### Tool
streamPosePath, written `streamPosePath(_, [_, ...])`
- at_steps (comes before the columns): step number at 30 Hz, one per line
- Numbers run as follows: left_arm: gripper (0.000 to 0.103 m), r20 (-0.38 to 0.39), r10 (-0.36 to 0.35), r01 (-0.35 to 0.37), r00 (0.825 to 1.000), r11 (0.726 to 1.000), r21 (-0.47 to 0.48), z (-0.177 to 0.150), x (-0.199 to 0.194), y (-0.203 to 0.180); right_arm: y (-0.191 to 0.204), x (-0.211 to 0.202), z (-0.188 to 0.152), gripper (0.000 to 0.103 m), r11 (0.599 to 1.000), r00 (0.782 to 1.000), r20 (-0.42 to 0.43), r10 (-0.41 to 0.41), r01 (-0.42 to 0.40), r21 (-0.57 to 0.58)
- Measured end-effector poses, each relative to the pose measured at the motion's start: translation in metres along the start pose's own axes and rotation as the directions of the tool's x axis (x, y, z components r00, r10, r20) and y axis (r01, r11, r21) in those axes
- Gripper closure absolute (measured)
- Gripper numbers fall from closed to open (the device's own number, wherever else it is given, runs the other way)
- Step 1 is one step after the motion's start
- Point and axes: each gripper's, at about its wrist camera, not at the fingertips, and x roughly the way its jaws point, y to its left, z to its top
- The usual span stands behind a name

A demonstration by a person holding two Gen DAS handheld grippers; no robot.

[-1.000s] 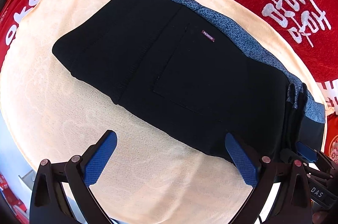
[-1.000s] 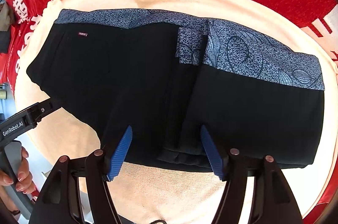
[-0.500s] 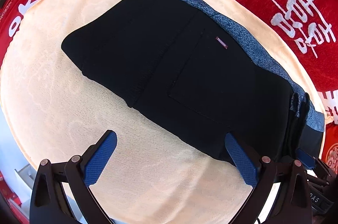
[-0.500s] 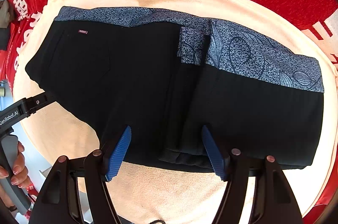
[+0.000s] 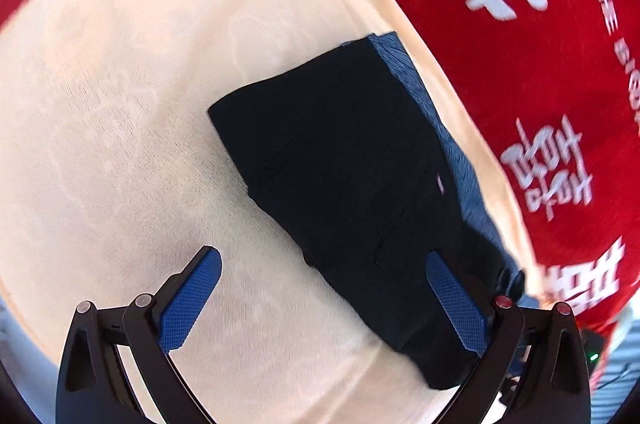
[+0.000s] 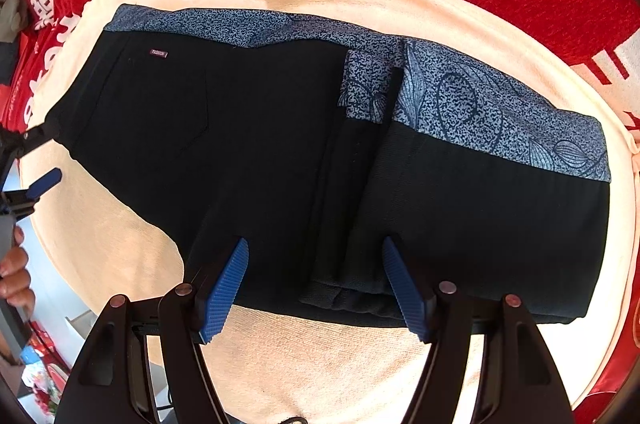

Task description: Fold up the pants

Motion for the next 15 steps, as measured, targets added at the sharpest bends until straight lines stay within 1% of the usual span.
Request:
streamPosePath(2, [0.000,0.001,-0.082,0.082,0.997,0.996,-0.035,0.005,0.006,0.011,0.004,0.000,-0.002,0.029,1.000,1.000,0.002,-0.009,0.009,-0.014])
streamPosePath(4, [0.000,0.018,-0.130,0.130,0.991,0.991,-0.022,0.007,0.005,0.011,0.007,0.000,-0.004,0.029,0.999,1.000,0.006,-0.018,0.018,-0.027])
streamPosePath(5, [0.000,0.018,-0.164,0.164,0.986,0.986,-0.019,0.009,0.006,0.012,0.009,0.000,-0.005,0.029,0.999,1.000,0.008,-0.021,0.021,-0.031])
streamPosePath(8, [0.000,0.002,-0.232,0.232,0.973,0.973,-0.022,0.014,0.011,0.009,0.012,0.001,-0.008,0.029,0.999,1.000,0.014,-0.024,0.025,-0.033])
streamPosePath(9, [0.000,-0.003,-0.235,0.235,0.972,0.972,-0.011,0.013,0.016,-0.003,0.012,0.002,-0.008,0.029,0.999,1.000,0.015,-0.024,0.025,-0.032])
streamPosePath(11, [0.000,-0.020,-0.252,0.252,0.968,0.968,0.006,0.016,0.020,-0.013,0.014,0.002,-0.010,0.029,0.999,1.000,0.015,-0.025,0.025,-0.028])
streamPosePath(15, [0.000,-0.020,-0.239,0.240,0.971,0.971,0.005,0.023,0.027,-0.029,0.011,0.000,-0.010,0.029,1.000,1.000,0.019,-0.014,0.014,-0.016])
